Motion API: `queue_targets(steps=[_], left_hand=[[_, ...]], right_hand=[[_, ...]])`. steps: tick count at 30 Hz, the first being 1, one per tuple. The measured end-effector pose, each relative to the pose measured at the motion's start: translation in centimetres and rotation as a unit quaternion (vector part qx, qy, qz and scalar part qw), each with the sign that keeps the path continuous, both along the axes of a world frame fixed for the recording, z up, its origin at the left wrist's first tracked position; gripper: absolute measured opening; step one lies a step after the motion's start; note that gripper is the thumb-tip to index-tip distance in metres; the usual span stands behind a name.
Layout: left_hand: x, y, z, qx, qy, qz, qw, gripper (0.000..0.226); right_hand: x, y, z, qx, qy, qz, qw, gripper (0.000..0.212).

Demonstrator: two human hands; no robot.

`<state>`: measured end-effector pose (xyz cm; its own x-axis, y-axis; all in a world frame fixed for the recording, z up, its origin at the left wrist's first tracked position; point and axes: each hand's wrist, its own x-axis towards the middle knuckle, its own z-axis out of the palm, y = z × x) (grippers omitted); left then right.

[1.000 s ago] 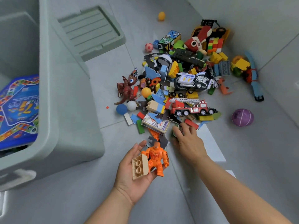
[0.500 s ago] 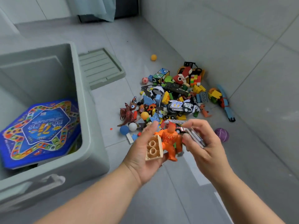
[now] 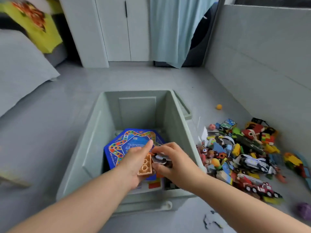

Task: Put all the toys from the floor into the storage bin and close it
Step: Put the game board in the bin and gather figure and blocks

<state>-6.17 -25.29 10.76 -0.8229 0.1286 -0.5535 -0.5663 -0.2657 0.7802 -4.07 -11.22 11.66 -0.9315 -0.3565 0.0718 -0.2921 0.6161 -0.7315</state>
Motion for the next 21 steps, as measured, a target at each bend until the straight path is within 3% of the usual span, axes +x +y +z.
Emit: queue_targets(steps=[2, 3, 5, 7, 9, 12, 14, 16, 19, 21], left_hand=[[0.0, -2.7, -2.2, -0.068, -0.031, 0.013, 0.997, 0.104], [0.1, -3.6, -3.0, -0.119, -0.027, 0.01, 0.992, 0.117], [-0.1, -4.6, -4.0, -0.253, 0.027, -0.013, 0.967, 0.111], [-0.4, -4.4, -3.6, -0.311, 0.098, -0.018, 0.945, 0.097], [-0.4, -3.5, -2.4, -0.271, 0.158, -0.006, 0.949, 0.063], [0.3, -0.3, -0.1, -0.143, 0.222, -0.053, 0.963, 0.016], [1.4, 2.9, 1.6, -0.071, 0.248, -0.12, 0.959, 0.011], [2.7, 6.9, 2.8, -0.006, 0.252, -0.209, 0.945, 0.021], [4.9, 14.0, 2.3, 0.044, 0.211, -0.335, 0.917, 0.02], [6.1, 18.6, 0.3, 0.046, 0.161, -0.365, 0.916, 0.012]], right_hand=[[-1.0, -2.9, -1.9, 0.032, -0.055, 0.014, 0.998, 0.054], [-1.3, -3.7, -2.7, 0.051, -0.074, 0.014, 0.996, 0.064], [-1.6, -4.1, -3.6, 0.079, -0.089, 0.011, 0.993, 0.079], [-1.5, -3.1, -3.4, 0.071, -0.1, -0.008, 0.992, 0.08], [-1.1, -1.2, -2.5, 0.045, -0.111, -0.036, 0.992, 0.072], [0.1, 3.8, 0.3, 0.028, -0.088, -0.081, 0.992, 0.055], [1.5, 8.3, 2.6, 0.04, -0.062, -0.126, 0.989, 0.049], [3.2, 13.3, 3.9, 0.061, -0.067, -0.197, 0.976, 0.043], [6.7, 20.5, 2.7, 0.057, -0.116, -0.307, 0.943, 0.034], [9.2, 24.3, 0.1, 0.038, -0.15, -0.366, 0.918, 0.035]])
